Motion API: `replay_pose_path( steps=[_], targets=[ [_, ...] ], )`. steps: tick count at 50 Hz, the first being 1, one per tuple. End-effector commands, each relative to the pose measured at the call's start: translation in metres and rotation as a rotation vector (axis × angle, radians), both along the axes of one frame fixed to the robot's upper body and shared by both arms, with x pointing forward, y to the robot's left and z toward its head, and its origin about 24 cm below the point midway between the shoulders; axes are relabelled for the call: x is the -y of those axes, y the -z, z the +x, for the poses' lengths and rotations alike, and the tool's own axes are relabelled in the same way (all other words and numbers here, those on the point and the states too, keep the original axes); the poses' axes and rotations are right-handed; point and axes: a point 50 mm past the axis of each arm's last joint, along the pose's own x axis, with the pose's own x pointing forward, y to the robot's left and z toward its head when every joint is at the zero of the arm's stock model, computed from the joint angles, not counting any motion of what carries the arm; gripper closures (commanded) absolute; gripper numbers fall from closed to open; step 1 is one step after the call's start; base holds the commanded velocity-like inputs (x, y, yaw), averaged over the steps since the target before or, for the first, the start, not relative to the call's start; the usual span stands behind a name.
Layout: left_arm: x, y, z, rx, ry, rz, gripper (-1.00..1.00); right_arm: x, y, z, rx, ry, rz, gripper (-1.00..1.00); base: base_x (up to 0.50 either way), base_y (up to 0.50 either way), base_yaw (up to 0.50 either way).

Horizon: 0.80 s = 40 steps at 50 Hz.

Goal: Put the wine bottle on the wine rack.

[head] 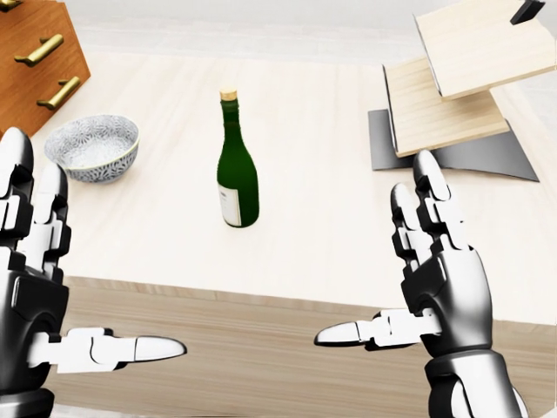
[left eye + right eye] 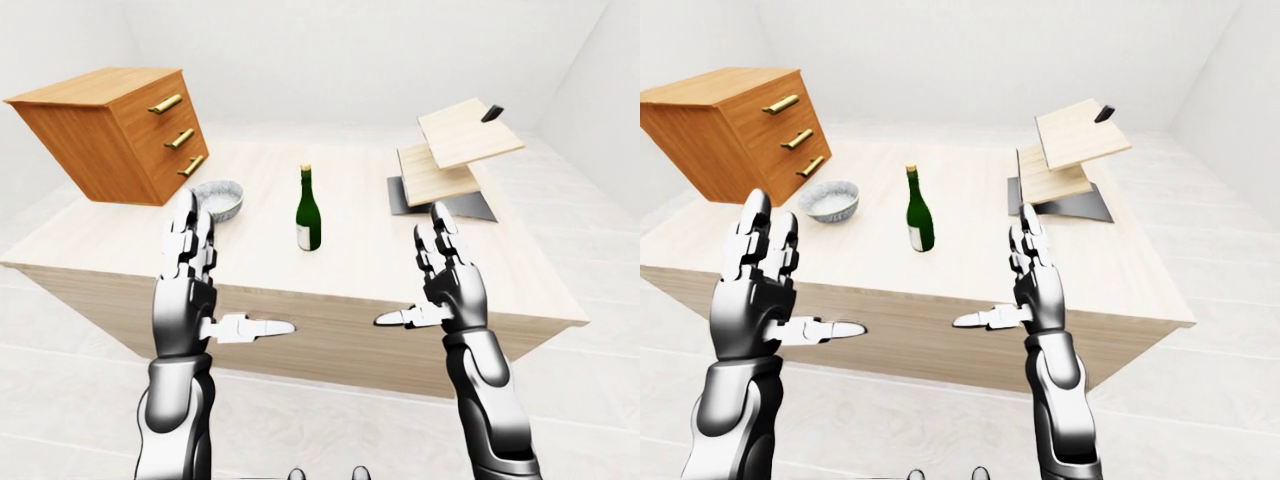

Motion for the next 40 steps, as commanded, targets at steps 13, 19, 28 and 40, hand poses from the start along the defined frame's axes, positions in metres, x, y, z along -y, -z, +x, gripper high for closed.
replay_pose_path(
  steps=[13,19,28,40],
  targets=[
    [0.004,0.001,0.001,-0.005,0.023,0.007,-1.00,0.000,-0.002,0.002,0.007,-0.004,0.011,-1.00,-0.09,-0.02,0.50],
    [0.005,-0.001,-0.001,0.005,0.031,0.000,-1.00,0.001,-0.006,0.001,0.025,0.003,0.013,-1.00,-0.09,-0.03,0.50],
    [0.005,0.005,0.001,-0.025,0.033,0.003,-1.00,0.005,-0.009,-0.002,0.039,0.028,0.002,-1.00,0.00,-0.07,0.13],
    [0.007,0.009,0.002,-0.044,0.035,0.004,-1.00,0.001,-0.007,-0.004,0.031,0.004,-0.003,-1.00,0.20,-0.46,0.00]
  ],
)
